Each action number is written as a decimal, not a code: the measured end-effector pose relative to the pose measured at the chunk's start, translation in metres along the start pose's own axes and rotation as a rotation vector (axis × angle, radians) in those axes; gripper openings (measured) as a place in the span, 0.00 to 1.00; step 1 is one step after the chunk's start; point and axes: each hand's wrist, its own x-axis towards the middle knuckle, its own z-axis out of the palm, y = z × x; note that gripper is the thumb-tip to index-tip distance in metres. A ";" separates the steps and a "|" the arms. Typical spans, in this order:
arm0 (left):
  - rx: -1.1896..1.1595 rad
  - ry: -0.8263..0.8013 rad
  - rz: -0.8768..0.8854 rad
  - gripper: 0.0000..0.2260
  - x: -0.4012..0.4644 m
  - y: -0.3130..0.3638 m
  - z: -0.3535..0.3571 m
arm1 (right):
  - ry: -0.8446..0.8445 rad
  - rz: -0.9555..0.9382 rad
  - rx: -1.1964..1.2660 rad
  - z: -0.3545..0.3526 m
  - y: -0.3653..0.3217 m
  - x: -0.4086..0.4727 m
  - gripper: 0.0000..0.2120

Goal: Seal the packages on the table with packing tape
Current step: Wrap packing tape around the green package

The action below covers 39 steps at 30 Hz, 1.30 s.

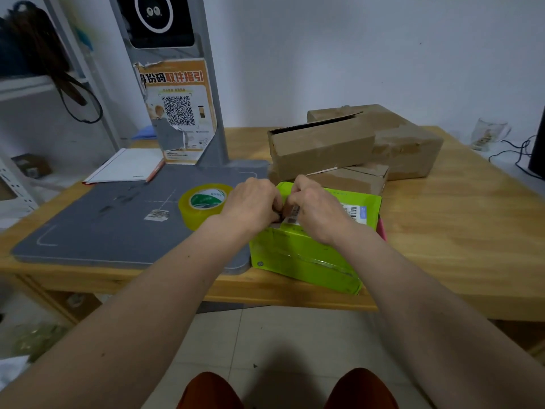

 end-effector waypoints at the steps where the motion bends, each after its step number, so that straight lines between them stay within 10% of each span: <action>1: 0.051 -0.010 0.005 0.05 0.001 0.002 -0.001 | -0.002 -0.004 -0.020 0.000 0.000 0.000 0.10; 16: 0.173 -0.100 -0.082 0.10 0.021 0.008 0.006 | -0.052 -0.033 -0.090 -0.001 -0.005 -0.002 0.13; 26: -0.431 -0.263 -0.140 0.11 0.016 -0.032 -0.012 | -0.290 0.039 -0.273 0.000 -0.016 0.015 0.16; 39: -0.528 -0.322 -0.109 0.13 0.003 -0.035 -0.008 | -0.163 0.222 0.304 -0.005 -0.009 0.013 0.17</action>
